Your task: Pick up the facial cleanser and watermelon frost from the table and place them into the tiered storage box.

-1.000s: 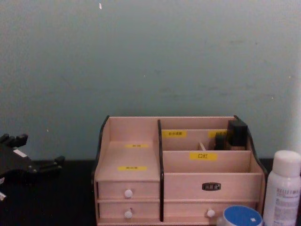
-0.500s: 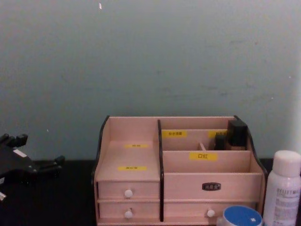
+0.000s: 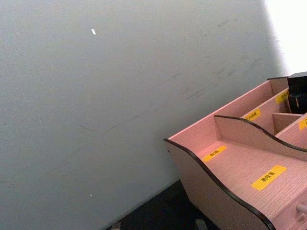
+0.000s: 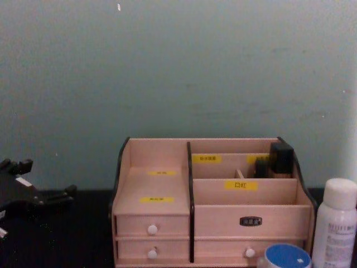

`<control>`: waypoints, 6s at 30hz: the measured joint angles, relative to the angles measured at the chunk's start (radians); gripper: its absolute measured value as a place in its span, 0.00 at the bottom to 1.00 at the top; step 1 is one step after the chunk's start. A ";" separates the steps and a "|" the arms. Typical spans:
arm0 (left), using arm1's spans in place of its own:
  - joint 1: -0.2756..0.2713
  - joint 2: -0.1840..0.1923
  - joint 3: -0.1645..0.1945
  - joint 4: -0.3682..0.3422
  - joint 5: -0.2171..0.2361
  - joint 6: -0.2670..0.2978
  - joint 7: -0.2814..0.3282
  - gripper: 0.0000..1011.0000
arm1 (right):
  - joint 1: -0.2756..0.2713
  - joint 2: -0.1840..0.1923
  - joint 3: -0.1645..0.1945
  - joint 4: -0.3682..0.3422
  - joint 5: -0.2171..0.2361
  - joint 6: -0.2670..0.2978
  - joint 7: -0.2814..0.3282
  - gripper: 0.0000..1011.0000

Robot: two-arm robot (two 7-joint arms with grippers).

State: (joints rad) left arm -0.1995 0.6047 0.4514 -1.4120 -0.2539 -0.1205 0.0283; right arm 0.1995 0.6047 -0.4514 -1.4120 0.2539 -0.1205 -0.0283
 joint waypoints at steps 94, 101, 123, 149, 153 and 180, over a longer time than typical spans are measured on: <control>0.000 0.000 0.000 0.000 0.000 0.000 0.000 0.99 | -0.189 -0.106 0.130 -0.131 0.105 0.067 0.258 0.99; 0.000 0.000 0.000 0.000 0.000 0.000 0.000 0.99 | -0.190 -0.104 0.130 -0.132 0.105 0.067 0.258 0.99; 0.000 0.000 0.000 0.000 0.000 0.000 0.000 0.99 | -0.193 -0.100 0.128 -0.136 0.105 0.065 0.254 0.59; 0.000 0.000 0.000 0.000 0.000 0.000 0.000 0.99 | -0.268 -0.056 0.245 -0.316 0.191 0.135 0.352 0.59; 0.000 0.000 0.000 0.000 0.000 0.000 0.000 0.99 | -0.242 -0.061 0.257 -0.334 0.210 0.160 0.380 0.59; 0.000 0.000 0.000 0.000 0.000 0.000 0.000 0.99 | 0.143 -0.187 0.097 -0.087 0.177 0.239 0.451 0.59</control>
State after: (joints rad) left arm -0.1995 0.6047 0.4513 -1.4119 -0.2539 -0.1205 0.0283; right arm 0.3427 0.4177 -0.3539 -1.4985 0.4312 0.1181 0.4225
